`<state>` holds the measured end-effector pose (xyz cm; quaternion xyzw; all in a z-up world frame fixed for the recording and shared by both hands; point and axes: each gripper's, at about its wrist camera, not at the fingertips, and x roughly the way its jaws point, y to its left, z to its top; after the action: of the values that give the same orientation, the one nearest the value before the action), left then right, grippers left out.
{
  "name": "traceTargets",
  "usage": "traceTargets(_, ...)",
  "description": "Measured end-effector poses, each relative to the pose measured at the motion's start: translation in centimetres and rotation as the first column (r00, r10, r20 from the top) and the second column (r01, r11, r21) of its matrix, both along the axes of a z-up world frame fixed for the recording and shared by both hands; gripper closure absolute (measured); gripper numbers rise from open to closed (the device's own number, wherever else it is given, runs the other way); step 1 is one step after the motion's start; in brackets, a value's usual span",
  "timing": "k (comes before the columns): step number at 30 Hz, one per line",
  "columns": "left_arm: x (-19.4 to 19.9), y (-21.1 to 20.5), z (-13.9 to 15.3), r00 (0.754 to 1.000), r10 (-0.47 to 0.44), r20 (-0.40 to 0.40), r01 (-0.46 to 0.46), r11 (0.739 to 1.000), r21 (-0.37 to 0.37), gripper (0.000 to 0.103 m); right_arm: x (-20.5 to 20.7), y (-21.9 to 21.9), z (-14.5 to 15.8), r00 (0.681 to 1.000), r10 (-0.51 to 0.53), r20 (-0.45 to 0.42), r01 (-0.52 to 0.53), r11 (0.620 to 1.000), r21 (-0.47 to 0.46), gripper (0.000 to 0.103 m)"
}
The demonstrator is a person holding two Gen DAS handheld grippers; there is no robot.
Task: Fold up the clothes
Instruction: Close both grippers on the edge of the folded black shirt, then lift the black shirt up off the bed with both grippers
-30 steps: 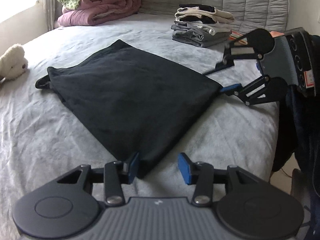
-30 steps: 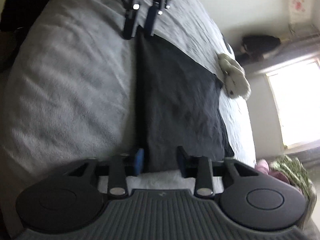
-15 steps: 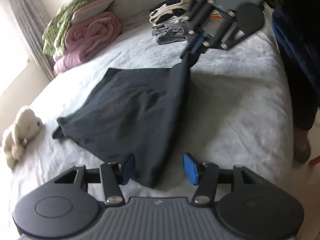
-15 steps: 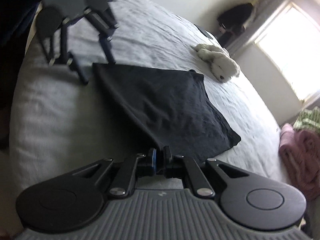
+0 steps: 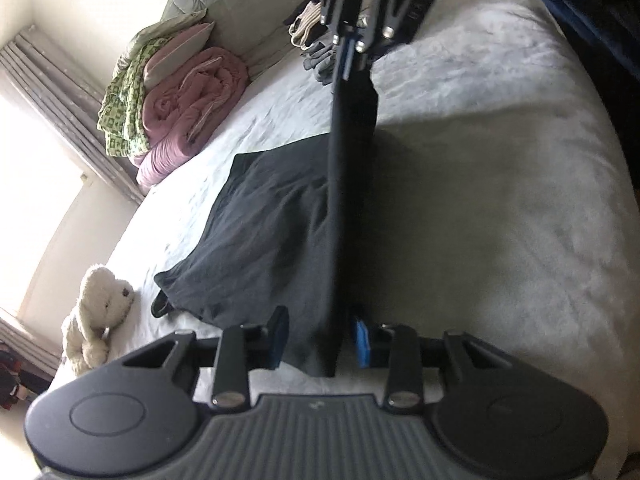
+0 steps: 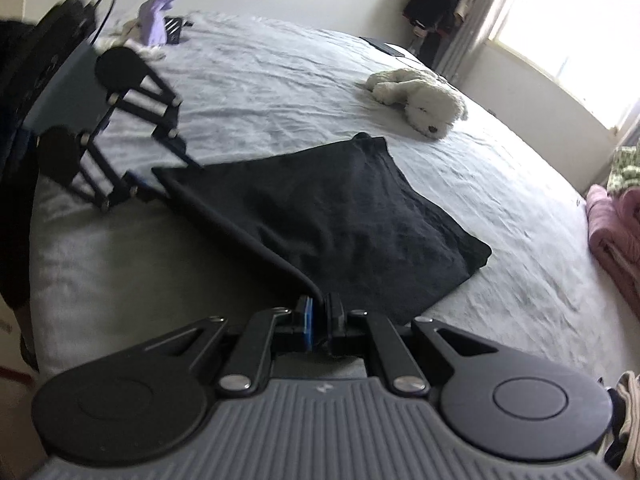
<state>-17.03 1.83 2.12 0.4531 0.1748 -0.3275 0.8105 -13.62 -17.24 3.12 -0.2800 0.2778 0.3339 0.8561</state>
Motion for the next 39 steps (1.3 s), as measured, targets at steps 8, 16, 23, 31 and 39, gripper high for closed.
traceTargets(8,1.0,0.4,0.3,0.998,0.022,-0.064,-0.024,0.999,-0.036,0.097,-1.1,0.3,-1.0,0.999,0.012,0.035,-0.011,1.000,-0.022,0.097)
traceTargets(16,2.0,0.8,0.6,0.992,0.040,-0.118,-0.051,0.995,-0.085,0.097,-4.6,1.5,-4.5,0.981,0.149,0.126,-0.122,0.972,-0.199,0.060)
traceTargets(23,2.0,0.8,0.6,0.993,0.044,-0.112,-0.055,0.995,-0.088,0.097,-5.6,1.8,-6.2,0.954,0.214,0.211,-0.140,0.938,-0.318,0.065)
traceTargets(31,1.8,0.9,0.8,0.990,0.069,-0.126,-0.082,0.992,-0.094,0.098,-5.2,0.9,-5.6,0.950,0.224,0.218,-0.143,0.932,-0.334,0.098)
traceTargets(39,1.3,1.2,2.6,0.981,0.097,-0.171,-0.117,0.986,-0.115,0.098,-5.1,0.7,-4.8,0.943,0.242,0.228,-0.159,0.930,-0.331,0.098)
